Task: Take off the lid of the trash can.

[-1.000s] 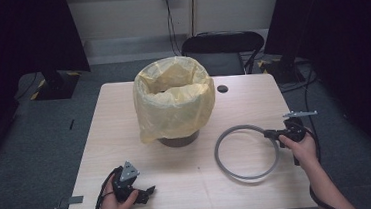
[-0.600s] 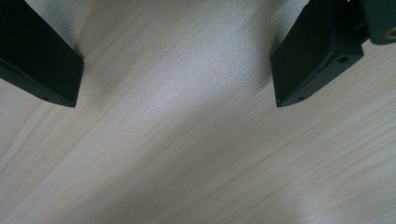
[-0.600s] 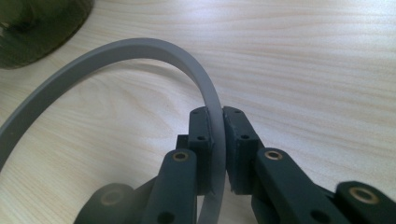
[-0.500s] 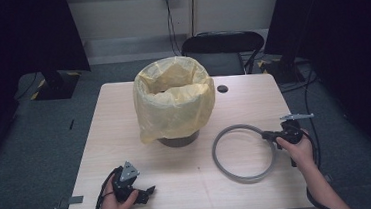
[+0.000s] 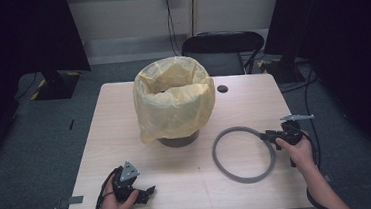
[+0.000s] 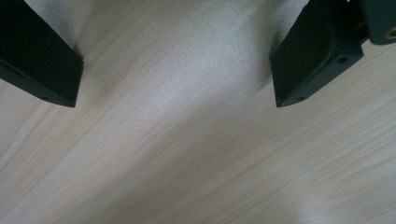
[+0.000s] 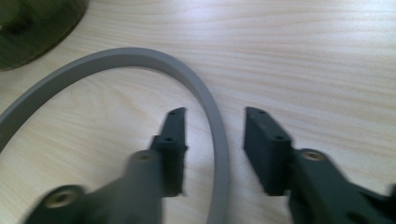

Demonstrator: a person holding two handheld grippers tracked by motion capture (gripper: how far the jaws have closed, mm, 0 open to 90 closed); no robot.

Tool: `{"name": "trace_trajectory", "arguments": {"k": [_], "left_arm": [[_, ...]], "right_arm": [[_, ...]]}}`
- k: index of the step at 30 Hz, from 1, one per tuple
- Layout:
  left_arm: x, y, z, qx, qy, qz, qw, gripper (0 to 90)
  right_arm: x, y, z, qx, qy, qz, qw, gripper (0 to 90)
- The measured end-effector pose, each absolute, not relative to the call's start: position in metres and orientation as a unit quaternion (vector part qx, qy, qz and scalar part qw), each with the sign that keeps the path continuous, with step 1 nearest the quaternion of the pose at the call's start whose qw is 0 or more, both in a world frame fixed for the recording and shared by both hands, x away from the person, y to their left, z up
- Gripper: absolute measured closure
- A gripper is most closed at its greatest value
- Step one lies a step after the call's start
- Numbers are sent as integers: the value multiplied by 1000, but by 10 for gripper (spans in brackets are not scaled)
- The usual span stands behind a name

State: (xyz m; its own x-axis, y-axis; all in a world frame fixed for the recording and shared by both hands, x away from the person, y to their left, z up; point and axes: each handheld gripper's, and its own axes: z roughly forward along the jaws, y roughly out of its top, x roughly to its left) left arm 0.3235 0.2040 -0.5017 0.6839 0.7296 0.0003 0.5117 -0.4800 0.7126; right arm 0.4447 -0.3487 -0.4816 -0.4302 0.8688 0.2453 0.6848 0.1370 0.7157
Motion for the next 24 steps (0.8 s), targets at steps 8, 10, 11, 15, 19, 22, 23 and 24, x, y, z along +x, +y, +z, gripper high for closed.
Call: {"name": "trace_trajectory", "arguments": {"k": [8, 10, 11, 15, 19, 22, 23, 24], "left_arm": [[324, 204, -502, 846, 366, 153, 355, 16], [324, 204, -502, 846, 366, 153, 355, 16], [324, 204, -502, 847, 366, 153, 355, 16], [324, 204, -502, 846, 366, 153, 355, 16], [324, 204, -502, 847, 366, 153, 355, 16], [324, 204, -502, 847, 366, 153, 355, 16], [324, 204, -502, 847, 366, 153, 354, 15], [324, 203, -502, 846, 367, 151, 356, 12]], "right_arm": [[445, -343, -478, 510, 755, 393, 121, 285], [446, -341, -476, 503, 760, 394, 121, 266], [447, -339, -474, 502, 762, 391, 121, 248], [446, -333, -469, 490, 776, 379, 118, 188], [445, -328, -466, 486, 782, 374, 111, 161], [444, -326, -462, 480, 788, 368, 118, 161], [444, -325, -461, 477, 790, 366, 119, 162], [444, -325, -460, 476, 791, 366, 120, 161]]}}
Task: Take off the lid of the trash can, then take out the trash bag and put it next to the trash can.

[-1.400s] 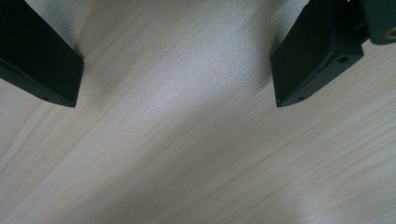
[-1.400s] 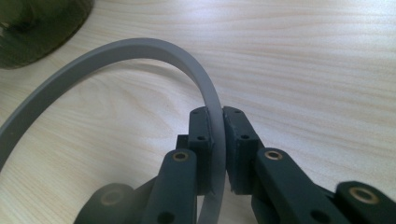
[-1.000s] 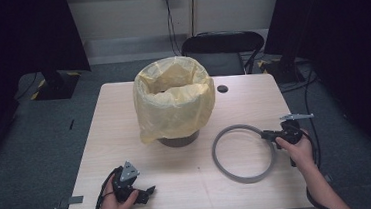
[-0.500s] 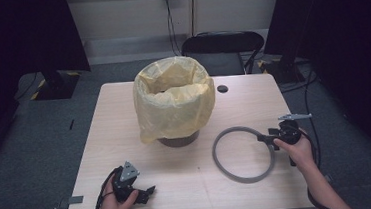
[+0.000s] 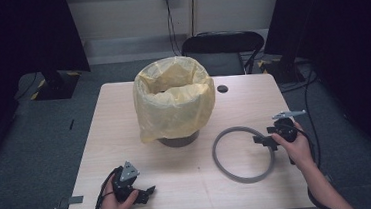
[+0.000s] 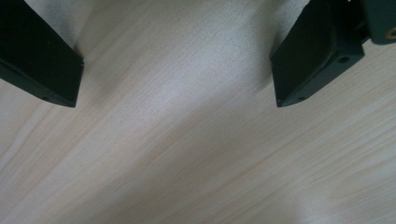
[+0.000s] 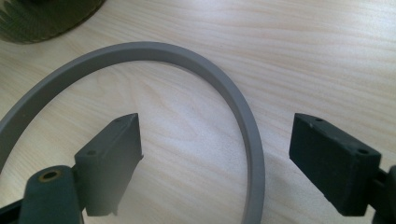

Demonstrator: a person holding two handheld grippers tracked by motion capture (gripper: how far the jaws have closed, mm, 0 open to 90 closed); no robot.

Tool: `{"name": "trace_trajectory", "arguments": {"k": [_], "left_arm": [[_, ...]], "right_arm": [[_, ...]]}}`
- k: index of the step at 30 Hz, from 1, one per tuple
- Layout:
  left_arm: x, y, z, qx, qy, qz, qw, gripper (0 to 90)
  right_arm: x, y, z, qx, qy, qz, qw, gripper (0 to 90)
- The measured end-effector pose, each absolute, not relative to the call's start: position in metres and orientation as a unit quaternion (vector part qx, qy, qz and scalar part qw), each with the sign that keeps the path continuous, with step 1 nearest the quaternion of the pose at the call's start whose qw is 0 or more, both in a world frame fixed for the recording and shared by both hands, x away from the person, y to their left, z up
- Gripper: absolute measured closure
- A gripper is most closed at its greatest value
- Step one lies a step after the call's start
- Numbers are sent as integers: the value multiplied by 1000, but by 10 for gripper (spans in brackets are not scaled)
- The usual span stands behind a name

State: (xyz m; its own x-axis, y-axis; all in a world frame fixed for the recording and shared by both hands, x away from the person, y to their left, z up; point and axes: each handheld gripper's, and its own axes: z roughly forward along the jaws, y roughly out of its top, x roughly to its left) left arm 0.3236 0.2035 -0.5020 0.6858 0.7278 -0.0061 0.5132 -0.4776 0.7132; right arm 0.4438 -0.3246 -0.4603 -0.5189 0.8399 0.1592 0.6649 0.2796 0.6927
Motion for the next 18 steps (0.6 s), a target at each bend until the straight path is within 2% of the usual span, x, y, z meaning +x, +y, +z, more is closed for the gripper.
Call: {"name": "trace_trajectory", "arguments": {"k": [18], "left_arm": [[325, 204, -502, 852, 357, 148, 353, 0]], "right_arm": [[444, -317, -457, 457, 803, 368, 107, 162]]}}
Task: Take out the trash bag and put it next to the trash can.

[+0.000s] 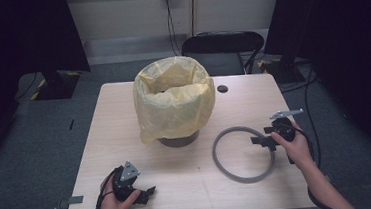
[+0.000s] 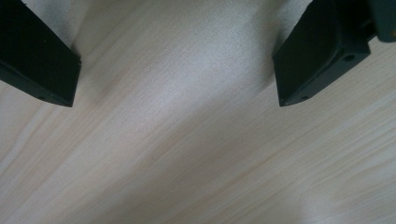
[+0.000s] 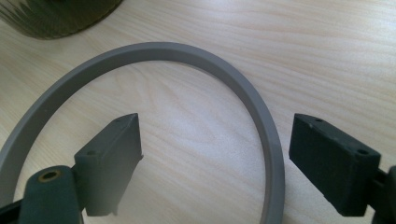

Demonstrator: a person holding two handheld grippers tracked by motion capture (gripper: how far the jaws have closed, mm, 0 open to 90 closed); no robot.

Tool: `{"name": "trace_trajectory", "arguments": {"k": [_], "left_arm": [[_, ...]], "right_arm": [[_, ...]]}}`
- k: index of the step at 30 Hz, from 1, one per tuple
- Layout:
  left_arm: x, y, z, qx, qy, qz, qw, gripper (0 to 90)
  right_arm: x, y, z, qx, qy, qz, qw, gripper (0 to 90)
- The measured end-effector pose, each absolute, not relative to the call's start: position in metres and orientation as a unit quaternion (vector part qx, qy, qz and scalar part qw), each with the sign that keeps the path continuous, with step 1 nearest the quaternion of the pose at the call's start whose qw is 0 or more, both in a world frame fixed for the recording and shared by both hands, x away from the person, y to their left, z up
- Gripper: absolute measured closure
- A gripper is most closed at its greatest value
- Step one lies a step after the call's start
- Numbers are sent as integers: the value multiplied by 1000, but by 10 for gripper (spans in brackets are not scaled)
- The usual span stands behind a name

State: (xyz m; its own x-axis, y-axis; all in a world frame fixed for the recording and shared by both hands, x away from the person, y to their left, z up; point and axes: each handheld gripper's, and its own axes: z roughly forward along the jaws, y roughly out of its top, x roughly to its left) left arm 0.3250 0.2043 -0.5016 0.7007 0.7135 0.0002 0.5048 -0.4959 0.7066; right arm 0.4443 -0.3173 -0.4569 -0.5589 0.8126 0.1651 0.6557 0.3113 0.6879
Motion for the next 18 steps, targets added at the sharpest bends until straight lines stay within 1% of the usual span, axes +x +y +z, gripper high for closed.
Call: {"name": "trace_trajectory", "arguments": {"k": [4, 8, 9, 10, 12, 13, 15, 18], "left_arm": [[326, 204, -500, 854, 359, 143, 348, 1], [329, 206, -498, 853, 365, 126, 350, 9], [330, 208, -497, 854, 364, 125, 351, 21], [330, 210, -496, 853, 367, 127, 350, 49], [332, 213, -493, 849, 375, 127, 350, 152], [333, 215, -492, 849, 379, 122, 346, 183], [335, 218, -491, 851, 381, 116, 343, 151], [337, 223, -487, 849, 386, 114, 342, 162]], "right_arm": [[444, -316, -457, 450, 806, 370, 109, 158], [442, -314, -458, 442, 815, 359, 110, 162], [441, -314, -457, 443, 816, 357, 108, 162], [440, -313, -457, 440, 818, 355, 105, 159], [440, -313, -457, 437, 820, 353, 105, 159], [440, -313, -457, 433, 822, 354, 105, 158], [440, -312, -456, 428, 826, 351, 105, 158], [440, -309, -454, 423, 828, 353, 108, 159]]}}
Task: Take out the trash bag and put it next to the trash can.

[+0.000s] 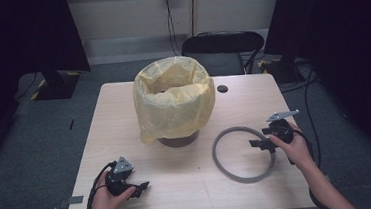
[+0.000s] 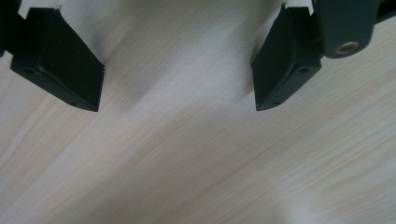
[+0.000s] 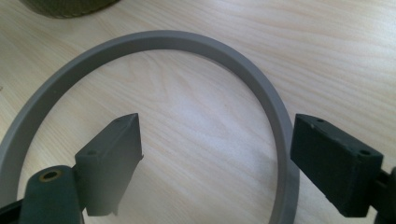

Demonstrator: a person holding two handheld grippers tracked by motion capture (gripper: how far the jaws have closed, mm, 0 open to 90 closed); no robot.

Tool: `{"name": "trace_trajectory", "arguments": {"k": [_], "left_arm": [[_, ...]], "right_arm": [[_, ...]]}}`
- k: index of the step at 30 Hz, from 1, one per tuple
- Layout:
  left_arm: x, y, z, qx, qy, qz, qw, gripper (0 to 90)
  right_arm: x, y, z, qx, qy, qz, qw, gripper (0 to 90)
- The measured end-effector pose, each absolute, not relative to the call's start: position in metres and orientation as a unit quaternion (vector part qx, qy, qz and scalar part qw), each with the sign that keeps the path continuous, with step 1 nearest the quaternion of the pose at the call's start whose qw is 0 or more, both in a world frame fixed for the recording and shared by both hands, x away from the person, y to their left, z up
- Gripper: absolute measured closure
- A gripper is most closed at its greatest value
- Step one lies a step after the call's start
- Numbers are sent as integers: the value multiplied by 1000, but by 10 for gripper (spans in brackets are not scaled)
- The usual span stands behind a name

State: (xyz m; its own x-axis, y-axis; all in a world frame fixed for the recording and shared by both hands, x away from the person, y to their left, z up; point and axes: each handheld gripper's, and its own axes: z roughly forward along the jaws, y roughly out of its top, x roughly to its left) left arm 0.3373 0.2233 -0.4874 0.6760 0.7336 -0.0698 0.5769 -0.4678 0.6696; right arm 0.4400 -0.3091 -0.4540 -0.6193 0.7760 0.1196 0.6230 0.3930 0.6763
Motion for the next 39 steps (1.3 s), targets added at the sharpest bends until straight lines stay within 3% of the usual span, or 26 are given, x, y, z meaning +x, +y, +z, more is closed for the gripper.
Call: {"name": "trace_trajectory", "arguments": {"k": [13, 39], "left_arm": [[357, 223, -450, 835, 389, 107, 374, 159], [385, 207, -412, 822, 382, 117, 407, 159]], "right_arm": [[443, -286, -449, 399, 839, 359, 90, 159], [447, -272, -447, 385, 839, 377, 82, 170]]}}
